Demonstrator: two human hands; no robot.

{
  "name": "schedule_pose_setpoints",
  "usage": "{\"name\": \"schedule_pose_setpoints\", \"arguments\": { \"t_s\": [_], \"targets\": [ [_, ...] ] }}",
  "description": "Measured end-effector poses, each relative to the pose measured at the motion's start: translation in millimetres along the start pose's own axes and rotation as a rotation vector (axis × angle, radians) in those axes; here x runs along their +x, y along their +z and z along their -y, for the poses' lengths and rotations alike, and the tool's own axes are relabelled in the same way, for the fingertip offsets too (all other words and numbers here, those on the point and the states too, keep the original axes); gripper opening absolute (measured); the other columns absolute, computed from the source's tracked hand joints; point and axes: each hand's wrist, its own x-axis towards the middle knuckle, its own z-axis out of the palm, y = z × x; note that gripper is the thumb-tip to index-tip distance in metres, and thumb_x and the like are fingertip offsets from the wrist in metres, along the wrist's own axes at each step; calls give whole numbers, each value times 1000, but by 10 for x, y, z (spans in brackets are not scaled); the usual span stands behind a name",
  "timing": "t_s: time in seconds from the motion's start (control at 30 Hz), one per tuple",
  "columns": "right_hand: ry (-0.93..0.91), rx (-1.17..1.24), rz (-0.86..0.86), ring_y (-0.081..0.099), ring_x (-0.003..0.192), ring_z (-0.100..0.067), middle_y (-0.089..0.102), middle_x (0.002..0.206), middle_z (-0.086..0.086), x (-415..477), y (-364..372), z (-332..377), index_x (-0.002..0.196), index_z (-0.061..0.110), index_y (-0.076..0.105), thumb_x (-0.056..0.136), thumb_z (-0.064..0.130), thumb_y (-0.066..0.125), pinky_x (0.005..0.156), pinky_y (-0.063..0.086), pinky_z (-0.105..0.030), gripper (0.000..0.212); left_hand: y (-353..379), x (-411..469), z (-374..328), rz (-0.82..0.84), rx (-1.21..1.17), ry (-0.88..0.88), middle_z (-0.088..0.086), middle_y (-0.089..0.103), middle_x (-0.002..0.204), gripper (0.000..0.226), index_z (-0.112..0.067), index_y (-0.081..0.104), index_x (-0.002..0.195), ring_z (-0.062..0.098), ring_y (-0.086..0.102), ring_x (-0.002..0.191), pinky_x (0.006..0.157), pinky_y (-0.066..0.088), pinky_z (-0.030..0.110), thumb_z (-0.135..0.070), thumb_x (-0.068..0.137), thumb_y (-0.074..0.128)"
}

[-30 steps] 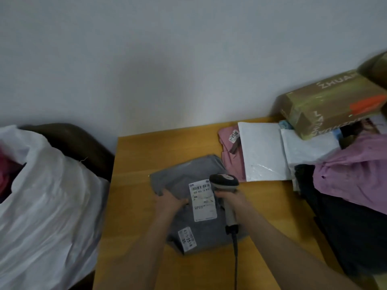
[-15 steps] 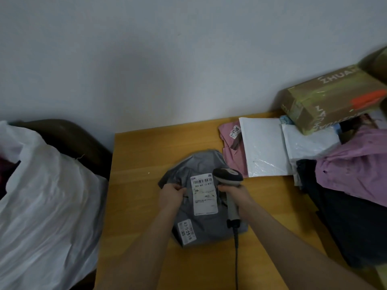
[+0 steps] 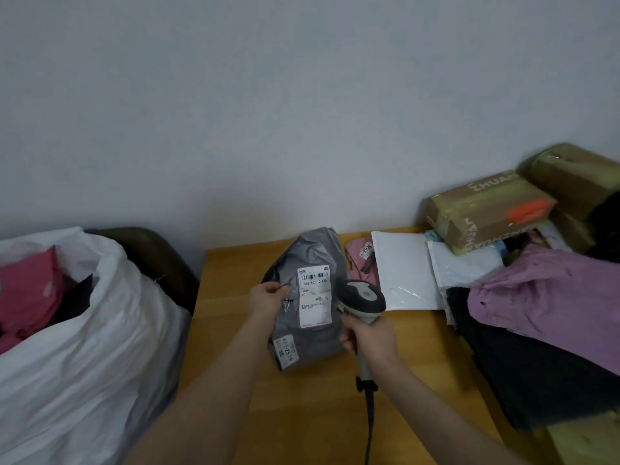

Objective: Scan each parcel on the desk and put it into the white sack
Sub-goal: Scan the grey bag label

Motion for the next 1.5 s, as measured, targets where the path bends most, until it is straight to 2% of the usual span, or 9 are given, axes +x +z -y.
{"name": "schedule_pose_setpoints", "arguments": {
  "t_s": [0.17, 0.37, 0.5, 0.7, 1.0, 1.17, 1.3, 1.43, 1.5],
  "targets": [
    [-41, -14, 52, 55, 47, -17, 62, 54, -7, -302, -32, 154, 70, 4, 62, 86, 6, 66, 49, 47, -24, 16, -95, -197, -85, -12, -28, 34, 12, 67, 109, 34, -6, 64, 115, 30, 63, 94, 86, 54, 46, -21, 85, 71],
    [-66, -33, 99, 56, 47, -16, 61, 56, -7, -487, -92, 229, 80, 1, 62, 84, 3, 66, 48, 46, -24, 5, -138, -326, -109, -51, 27, 88, 10, 67, 106, 26, -9, 67, 109, 29, 62, 97, 89, 53, 46, -21, 87, 69],
    [-64, -17, 95, 55, 47, -19, 60, 55, -9, -548, -126, 268, 77, 2, 62, 81, 1, 65, 48, 45, -28, 5, -151, -371, -122, -59, 30, 94, 10, 65, 111, 31, -8, 65, 114, 31, 61, 103, 91, 52, 47, -22, 87, 68],
    [-50, -16, 96, 52, 43, -17, 59, 52, -8, -605, -184, 301, 75, 0, 62, 81, 2, 65, 45, 43, -26, 7, -165, -392, -126, -91, 37, 107, 11, 67, 112, 29, -9, 67, 110, 30, 61, 103, 91, 52, 46, -23, 86, 70],
    [-86, -20, 134, 55, 51, -20, 60, 56, -9, -707, -254, 333, 71, 5, 60, 82, 2, 65, 53, 47, -30, 12, -225, -580, -183, -137, 25, 147, 11, 65, 116, 31, -7, 65, 116, 30, 59, 108, 94, 50, 45, -21, 88, 67],
    [-110, -1, 179, 55, 53, -20, 59, 58, -9, -755, -268, 329, 76, 5, 60, 84, 2, 65, 55, 48, -31, 9, -285, -670, -160, -155, 7, 160, 10, 66, 112, 27, -10, 66, 113, 30, 61, 104, 92, 51, 47, -22, 89, 66],
    [-165, 20, 220, 56, 54, -21, 61, 59, -9, -788, -228, 358, 78, 6, 60, 84, 2, 65, 56, 47, -33, 9, -390, -768, -188, -169, -8, 206, 8, 67, 110, 23, -12, 67, 110, 29, 62, 101, 91, 52, 47, -23, 89, 65],
    [-183, 24, 276, 57, 52, -17, 64, 57, -6, -771, -46, 528, 80, 6, 63, 86, 4, 65, 54, 47, -30, 7, -628, -877, -349, -217, -30, 263, 7, 63, 108, 30, -4, 64, 117, 28, 59, 106, 96, 49, 42, -17, 91, 64],
    [-187, 12, 295, 54, 46, -13, 64, 54, -3, -736, 130, 683, 77, 3, 64, 86, 5, 64, 50, 45, -27, 9, -877, -898, -456, -235, -37, 299, 8, 66, 103, 21, -8, 69, 108, 27, 61, 100, 92, 51, 42, -18, 90, 64]
  ]
}}
